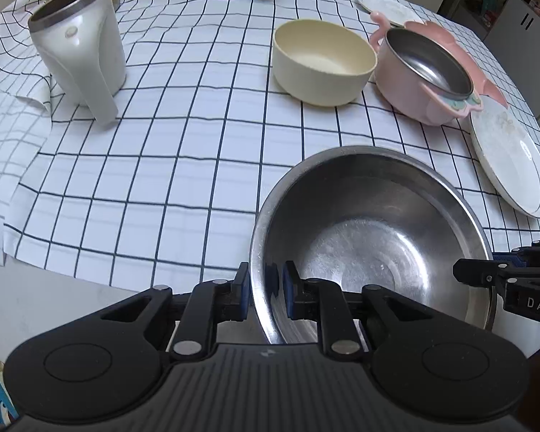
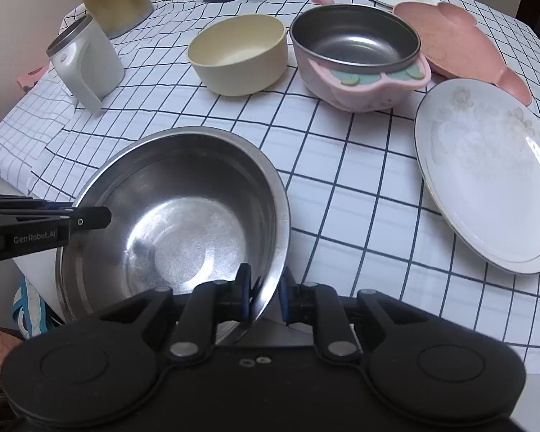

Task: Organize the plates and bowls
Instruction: 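Lift the steel bowl with both grippers and carry it toward the table edge, then lower the steel bowl onto the cloth and open both grippers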

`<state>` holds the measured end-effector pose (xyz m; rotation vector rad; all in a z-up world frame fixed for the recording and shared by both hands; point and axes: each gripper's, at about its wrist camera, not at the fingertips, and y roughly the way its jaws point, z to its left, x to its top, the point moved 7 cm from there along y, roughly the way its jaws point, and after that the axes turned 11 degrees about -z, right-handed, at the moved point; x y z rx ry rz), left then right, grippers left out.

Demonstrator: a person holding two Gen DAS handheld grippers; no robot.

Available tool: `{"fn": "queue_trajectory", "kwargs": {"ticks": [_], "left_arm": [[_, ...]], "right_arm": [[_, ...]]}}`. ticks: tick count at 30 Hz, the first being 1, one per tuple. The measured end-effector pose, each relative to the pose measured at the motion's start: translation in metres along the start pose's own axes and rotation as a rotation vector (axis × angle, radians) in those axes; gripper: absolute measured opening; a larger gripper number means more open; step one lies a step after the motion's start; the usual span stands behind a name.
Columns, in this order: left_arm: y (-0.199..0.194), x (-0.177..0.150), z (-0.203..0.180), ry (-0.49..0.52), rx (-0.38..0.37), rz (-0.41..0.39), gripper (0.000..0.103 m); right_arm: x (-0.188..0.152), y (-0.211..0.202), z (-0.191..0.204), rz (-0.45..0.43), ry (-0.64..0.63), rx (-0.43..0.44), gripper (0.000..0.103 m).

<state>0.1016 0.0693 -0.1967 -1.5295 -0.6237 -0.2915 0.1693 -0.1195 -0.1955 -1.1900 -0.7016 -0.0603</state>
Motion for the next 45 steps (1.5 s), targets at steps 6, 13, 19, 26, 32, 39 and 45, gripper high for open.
{"fn": "queue_trajectory", "kwargs": {"ticks": [6,13,19,26,32,39,45], "left_arm": [[0.002,-0.004,0.001,0.005,0.002,0.006,0.017],[0.002,-0.002,0.001,0.009,0.008,-0.003,0.017],[-0.004,-0.002,0.000,0.009,0.021,-0.019,0.017],[-0.015,0.000,0.002,-0.004,0.025,-0.045,0.018],[-0.035,0.011,0.000,-0.012,0.012,-0.110,0.020],[-0.064,0.042,-0.015,-0.013,-0.013,-0.235,0.074],[-0.070,0.076,-0.038,-0.011,-0.057,-0.263,0.075]], "right_arm": [[-0.005,0.002,0.001,-0.006,-0.014,-0.021,0.017],[-0.007,0.004,0.000,-0.011,0.000,-0.028,0.017],[-0.007,0.001,-0.001,-0.017,0.002,-0.036,0.025],[-0.006,-0.013,-0.003,-0.036,0.000,-0.041,0.038],[0.001,-0.030,-0.003,-0.072,-0.003,-0.031,0.047],[0.023,-0.059,-0.006,-0.146,-0.025,-0.023,0.061],[0.058,-0.079,-0.016,-0.216,-0.045,-0.018,0.075]]}}
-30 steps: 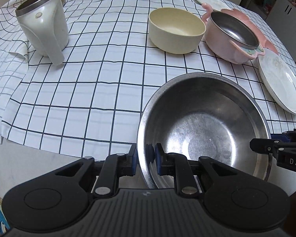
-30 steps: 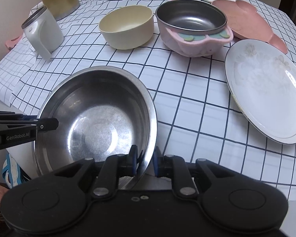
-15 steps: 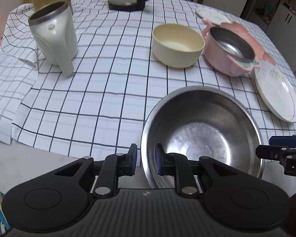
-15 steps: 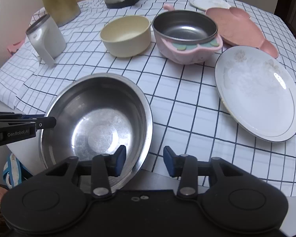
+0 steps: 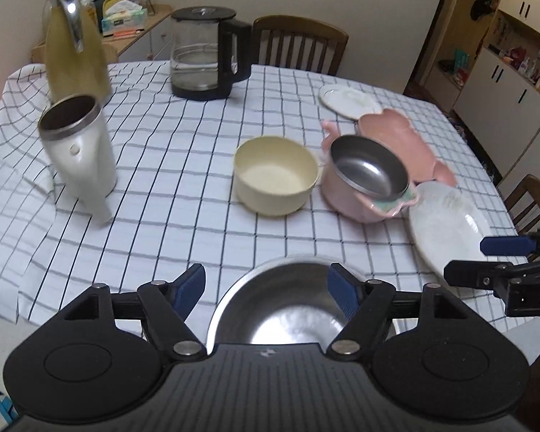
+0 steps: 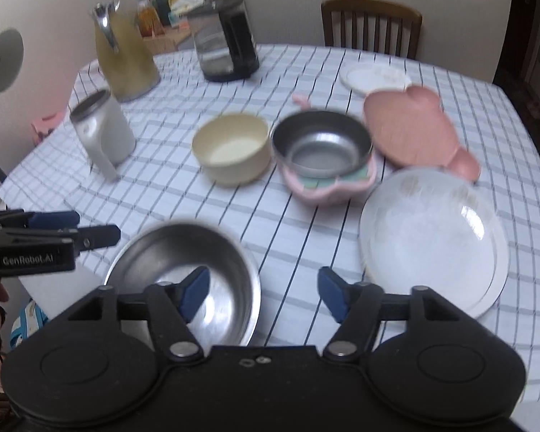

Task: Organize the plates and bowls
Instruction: 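Lower the steel bowl onto the cloth and open both grippers, then move both grippers to the pink-handled grey pan and close on its rim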

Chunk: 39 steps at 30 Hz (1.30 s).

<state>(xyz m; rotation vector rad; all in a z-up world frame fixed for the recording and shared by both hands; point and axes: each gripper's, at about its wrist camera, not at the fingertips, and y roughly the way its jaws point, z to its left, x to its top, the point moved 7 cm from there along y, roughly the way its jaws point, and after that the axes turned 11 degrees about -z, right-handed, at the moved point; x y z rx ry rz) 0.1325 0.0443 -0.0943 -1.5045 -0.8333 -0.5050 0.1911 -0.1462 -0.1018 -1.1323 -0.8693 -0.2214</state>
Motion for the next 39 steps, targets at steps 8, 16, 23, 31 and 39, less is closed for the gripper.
{"fn": "queue_trajectory", "kwargs": {"ticks": [8,16,23,31,39], "left_arm": [[0.012,0.049,-0.030,-0.010,-0.042,-0.084,0.081],[0.053,0.071,-0.055,-0.018,-0.056,-0.042,0.082],[0.103,0.070,-0.065,-0.058,-0.042,0.037,0.082],[0.156,0.058,-0.064,-0.100,0.014,0.132,0.082],[0.181,0.046,-0.077,-0.099,0.009,0.167,0.081]], "right_arm": [[0.057,-0.002,-0.034,-0.129,0.007,-0.039,0.102],[0.089,0.024,-0.075,-0.145,0.055,-0.068,0.103],[0.102,0.070,-0.103,-0.091,0.070,-0.106,0.103],[0.102,0.126,-0.122,0.001,0.088,-0.125,0.096],[0.094,0.161,-0.131,0.088,0.096,-0.116,0.080]]}}
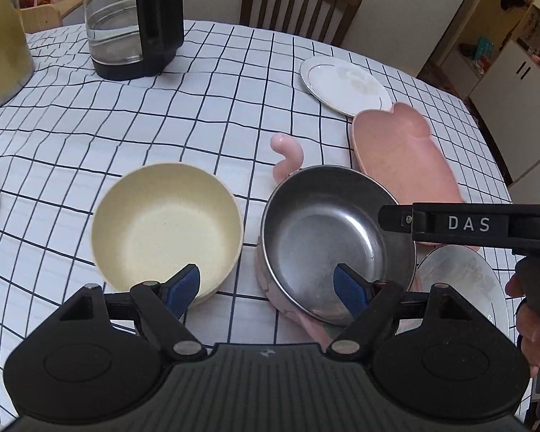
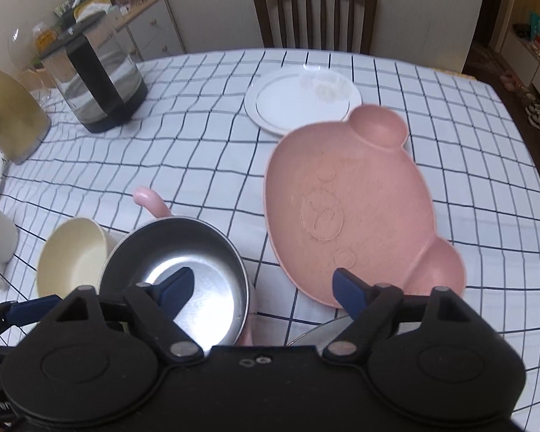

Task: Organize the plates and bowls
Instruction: 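Move both grippers to the pink-handled grey pan and close on its rim, then lift the grey pan off the pink tray with both grippers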

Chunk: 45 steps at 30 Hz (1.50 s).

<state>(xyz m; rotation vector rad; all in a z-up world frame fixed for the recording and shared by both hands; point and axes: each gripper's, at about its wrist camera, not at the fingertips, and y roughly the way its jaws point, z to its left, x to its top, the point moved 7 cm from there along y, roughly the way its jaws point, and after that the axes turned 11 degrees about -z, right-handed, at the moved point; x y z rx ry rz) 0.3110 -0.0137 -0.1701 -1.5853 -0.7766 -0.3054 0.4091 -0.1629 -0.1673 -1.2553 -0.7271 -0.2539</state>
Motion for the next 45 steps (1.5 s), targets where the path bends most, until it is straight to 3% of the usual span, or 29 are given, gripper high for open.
{"fn": "queue_trajectory", "kwargs": {"ticks": [2,10,14,16,21,27,31,35,42,45], "left_arm": [[0.004,-0.001,-0.001,-0.012,0.003,0.002,0.081],[0.019,-0.005,-0.003,-0.018,0.027,0.035,0.048],[0.021,-0.005,-0.004,-0.018,0.028,0.046,0.032],[0.020,-0.004,-0.004,-0.018,0.022,0.058,0.032],[0.009,0.005,0.002,-0.040,0.005,0.069,0.032],[-0.015,0.002,-0.002,-0.137,-0.084,0.141,0.032],[-0.009,-0.009,-0.009,-0.112,-0.056,0.177,0.033],[-0.002,-0.005,-0.009,-0.117,-0.036,0.152,0.033],[0.016,0.004,-0.012,-0.095,-0.009,0.128,0.032],[0.020,0.004,-0.011,-0.091,0.010,0.126,0.027]], "right_arm": [[-0.002,0.005,-0.001,0.013,0.002,0.001,0.075],[-0.005,0.014,0.002,0.050,-0.010,0.023,0.052],[-0.007,0.015,0.005,0.057,-0.021,0.030,0.032],[-0.008,0.014,0.005,0.057,-0.026,0.031,0.027],[-0.007,0.012,0.008,0.049,-0.031,0.039,0.024],[-0.007,0.012,0.007,0.045,-0.018,0.041,0.024],[-0.009,0.012,0.007,0.047,-0.017,0.040,0.018],[-0.010,0.012,0.008,0.046,-0.009,0.057,0.007],[-0.011,0.010,0.007,0.036,-0.028,0.060,0.007],[-0.012,0.009,0.006,0.037,-0.024,0.058,0.007]]}}
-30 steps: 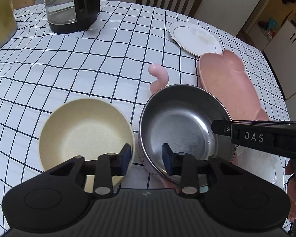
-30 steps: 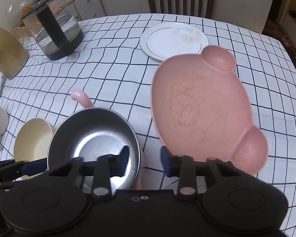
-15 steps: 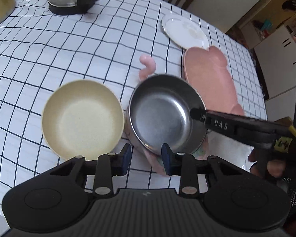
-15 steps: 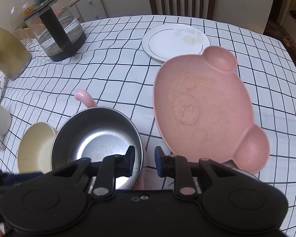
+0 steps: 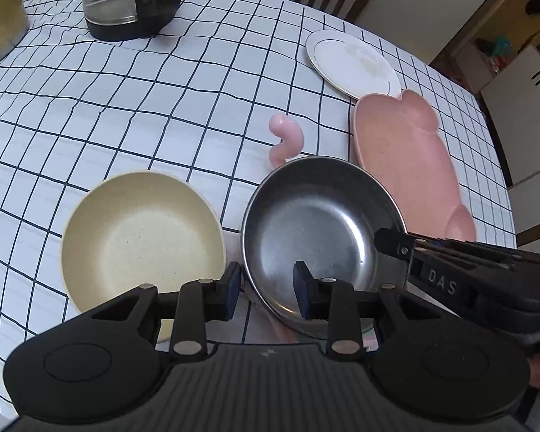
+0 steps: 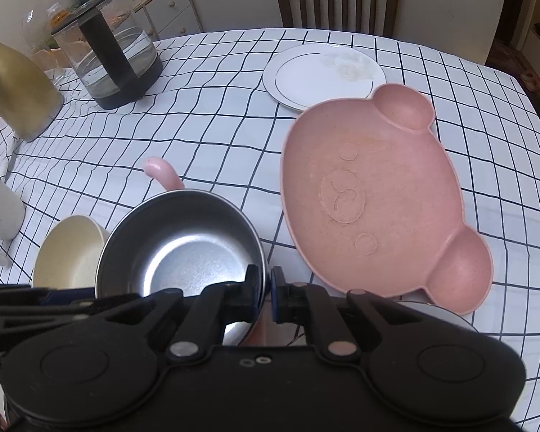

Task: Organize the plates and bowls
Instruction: 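Lift the grey pan off the pink tray with both grippers, then lower the grey pan into the steel bowl with both grippers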

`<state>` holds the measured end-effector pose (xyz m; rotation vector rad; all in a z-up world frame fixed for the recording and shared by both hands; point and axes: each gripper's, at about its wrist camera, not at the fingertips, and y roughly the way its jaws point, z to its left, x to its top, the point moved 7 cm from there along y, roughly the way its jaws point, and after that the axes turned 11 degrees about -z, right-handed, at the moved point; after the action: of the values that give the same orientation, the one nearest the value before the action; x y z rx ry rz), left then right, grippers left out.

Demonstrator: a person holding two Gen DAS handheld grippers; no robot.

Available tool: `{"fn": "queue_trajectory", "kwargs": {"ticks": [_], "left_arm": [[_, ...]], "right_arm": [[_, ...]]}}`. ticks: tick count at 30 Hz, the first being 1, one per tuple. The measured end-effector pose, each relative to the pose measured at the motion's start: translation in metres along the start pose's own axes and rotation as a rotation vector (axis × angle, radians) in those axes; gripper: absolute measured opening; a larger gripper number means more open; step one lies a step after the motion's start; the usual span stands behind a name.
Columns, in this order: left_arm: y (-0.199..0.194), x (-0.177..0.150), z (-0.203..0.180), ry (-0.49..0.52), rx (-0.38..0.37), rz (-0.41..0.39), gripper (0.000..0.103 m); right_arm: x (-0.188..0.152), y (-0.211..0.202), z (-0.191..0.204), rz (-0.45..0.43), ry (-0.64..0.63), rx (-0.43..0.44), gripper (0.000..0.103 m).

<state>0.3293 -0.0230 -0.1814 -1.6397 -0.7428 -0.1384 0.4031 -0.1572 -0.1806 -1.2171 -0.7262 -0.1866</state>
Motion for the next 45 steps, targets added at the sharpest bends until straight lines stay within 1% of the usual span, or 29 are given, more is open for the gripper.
{"fn": "queue_trajectory", "kwargs": {"ticks": [4,8,12,18,25,32,36,45], "left_arm": [[0.002,0.002,0.003,0.022,0.023,-0.011,0.012],[-0.004,0.002,0.004,0.046,0.022,-0.022,0.011],[-0.020,0.003,0.000,0.074,0.006,-0.045,0.011],[-0.059,0.002,-0.008,0.107,-0.027,-0.067,0.011],[-0.103,-0.011,-0.001,0.159,-0.051,-0.087,0.011],[-0.139,-0.034,0.018,0.199,-0.030,-0.085,0.011],[-0.155,-0.049,0.035,0.202,-0.032,-0.072,0.011],[-0.173,-0.088,0.073,0.200,-0.026,-0.032,0.011]], "right_arm": [[-0.001,-0.001,0.000,-0.005,0.012,-0.013,0.008],[-0.005,-0.005,0.000,-0.010,0.031,-0.024,0.008],[-0.005,-0.018,0.003,-0.033,0.036,-0.028,0.008],[-0.001,-0.054,0.008,-0.070,0.054,-0.043,0.008],[-0.006,-0.101,0.027,-0.109,0.067,-0.048,0.009],[-0.025,-0.128,0.060,-0.125,0.048,-0.057,0.009],[-0.038,-0.140,0.080,-0.130,0.041,-0.054,0.009],[-0.074,-0.151,0.116,-0.102,0.030,-0.046,0.009]]}}
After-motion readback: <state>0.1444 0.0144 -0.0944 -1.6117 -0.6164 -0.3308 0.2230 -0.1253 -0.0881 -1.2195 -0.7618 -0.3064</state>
